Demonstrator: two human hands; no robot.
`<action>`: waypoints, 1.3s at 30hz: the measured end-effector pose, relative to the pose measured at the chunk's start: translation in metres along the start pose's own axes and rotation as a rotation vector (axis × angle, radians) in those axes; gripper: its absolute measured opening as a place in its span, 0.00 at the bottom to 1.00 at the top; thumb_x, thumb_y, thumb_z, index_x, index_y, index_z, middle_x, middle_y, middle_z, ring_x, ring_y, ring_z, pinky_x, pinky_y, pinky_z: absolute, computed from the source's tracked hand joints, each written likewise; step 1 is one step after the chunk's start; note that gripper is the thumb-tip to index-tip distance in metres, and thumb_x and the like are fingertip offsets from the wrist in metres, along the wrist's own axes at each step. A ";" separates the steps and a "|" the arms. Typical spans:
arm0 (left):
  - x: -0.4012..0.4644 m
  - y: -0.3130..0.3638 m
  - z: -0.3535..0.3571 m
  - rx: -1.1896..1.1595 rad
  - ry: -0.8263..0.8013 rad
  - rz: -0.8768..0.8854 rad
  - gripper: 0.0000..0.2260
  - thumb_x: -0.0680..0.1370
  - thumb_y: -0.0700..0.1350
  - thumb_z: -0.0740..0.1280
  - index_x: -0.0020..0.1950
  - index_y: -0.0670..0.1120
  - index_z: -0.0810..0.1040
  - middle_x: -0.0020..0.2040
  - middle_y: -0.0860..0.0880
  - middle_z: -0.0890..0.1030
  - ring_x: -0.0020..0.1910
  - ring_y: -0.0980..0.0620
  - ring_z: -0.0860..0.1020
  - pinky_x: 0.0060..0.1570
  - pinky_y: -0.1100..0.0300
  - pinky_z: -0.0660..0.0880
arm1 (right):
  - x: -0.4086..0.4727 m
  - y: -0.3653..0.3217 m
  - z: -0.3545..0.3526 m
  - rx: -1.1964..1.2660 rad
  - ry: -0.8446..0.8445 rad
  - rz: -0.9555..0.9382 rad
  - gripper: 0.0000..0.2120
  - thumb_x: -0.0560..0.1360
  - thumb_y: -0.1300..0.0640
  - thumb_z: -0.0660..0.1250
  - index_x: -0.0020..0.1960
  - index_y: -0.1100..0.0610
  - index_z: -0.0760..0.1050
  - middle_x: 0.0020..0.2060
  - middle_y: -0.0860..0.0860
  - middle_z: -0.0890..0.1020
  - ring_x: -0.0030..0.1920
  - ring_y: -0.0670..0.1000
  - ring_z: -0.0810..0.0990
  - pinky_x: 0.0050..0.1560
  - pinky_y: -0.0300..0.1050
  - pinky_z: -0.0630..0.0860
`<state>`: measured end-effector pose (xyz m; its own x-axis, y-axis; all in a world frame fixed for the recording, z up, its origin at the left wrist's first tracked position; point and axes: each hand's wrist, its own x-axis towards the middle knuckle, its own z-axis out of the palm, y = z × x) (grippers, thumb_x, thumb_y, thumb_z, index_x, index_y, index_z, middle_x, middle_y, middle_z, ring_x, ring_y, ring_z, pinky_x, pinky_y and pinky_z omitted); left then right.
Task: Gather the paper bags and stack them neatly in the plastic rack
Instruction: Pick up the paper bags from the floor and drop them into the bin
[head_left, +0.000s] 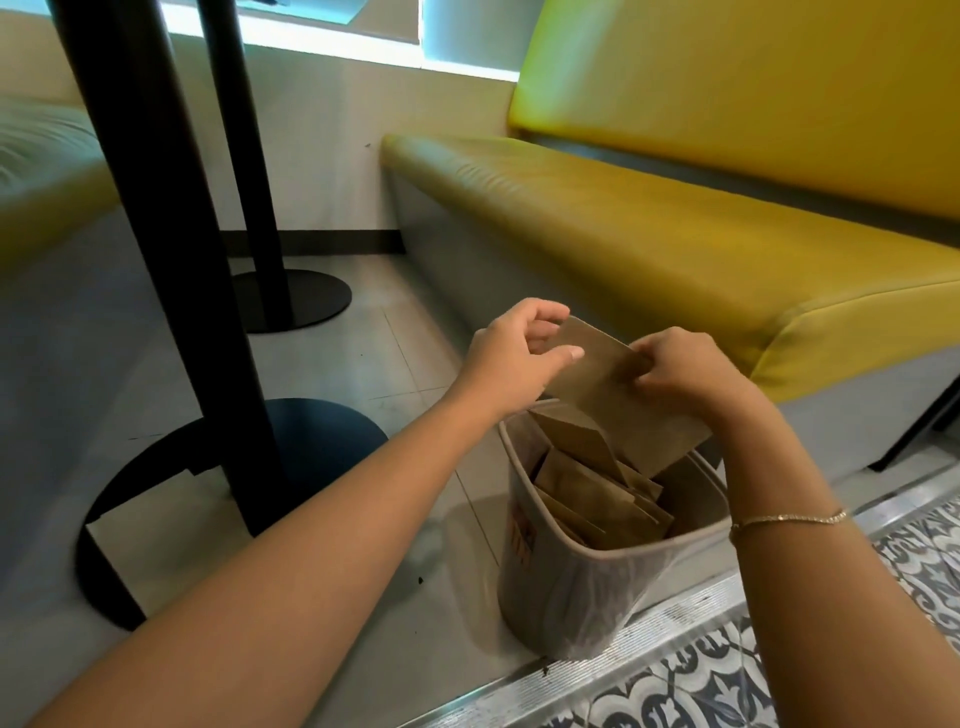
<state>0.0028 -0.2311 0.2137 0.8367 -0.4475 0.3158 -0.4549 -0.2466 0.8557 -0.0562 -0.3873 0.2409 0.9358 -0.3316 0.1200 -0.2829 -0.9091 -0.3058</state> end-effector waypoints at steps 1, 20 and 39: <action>0.000 -0.002 -0.001 0.001 -0.003 -0.022 0.18 0.76 0.49 0.68 0.65 0.51 0.71 0.62 0.53 0.75 0.58 0.56 0.74 0.54 0.64 0.71 | 0.001 0.005 0.002 -0.024 0.047 0.038 0.16 0.74 0.65 0.62 0.59 0.56 0.78 0.49 0.54 0.80 0.46 0.52 0.75 0.47 0.47 0.75; -0.010 -0.038 -0.023 0.145 0.031 -0.089 0.09 0.78 0.45 0.65 0.58 0.48 0.75 0.52 0.53 0.77 0.49 0.59 0.73 0.43 0.72 0.68 | -0.010 -0.004 0.096 -0.332 -0.723 0.257 0.18 0.79 0.55 0.57 0.67 0.59 0.67 0.53 0.53 0.71 0.55 0.53 0.70 0.65 0.46 0.65; -0.078 -0.226 -0.086 0.514 -0.051 -0.700 0.21 0.77 0.47 0.66 0.68 0.43 0.68 0.64 0.43 0.72 0.62 0.44 0.72 0.61 0.54 0.71 | 0.027 -0.129 0.103 -0.089 -0.226 -0.189 0.17 0.76 0.56 0.66 0.64 0.55 0.73 0.59 0.54 0.78 0.57 0.54 0.77 0.60 0.50 0.75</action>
<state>0.0668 -0.0670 0.0311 0.9664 -0.0830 -0.2431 0.0672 -0.8316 0.5513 0.0275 -0.2531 0.1868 0.9939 -0.0990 -0.0492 -0.1073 -0.9711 -0.2131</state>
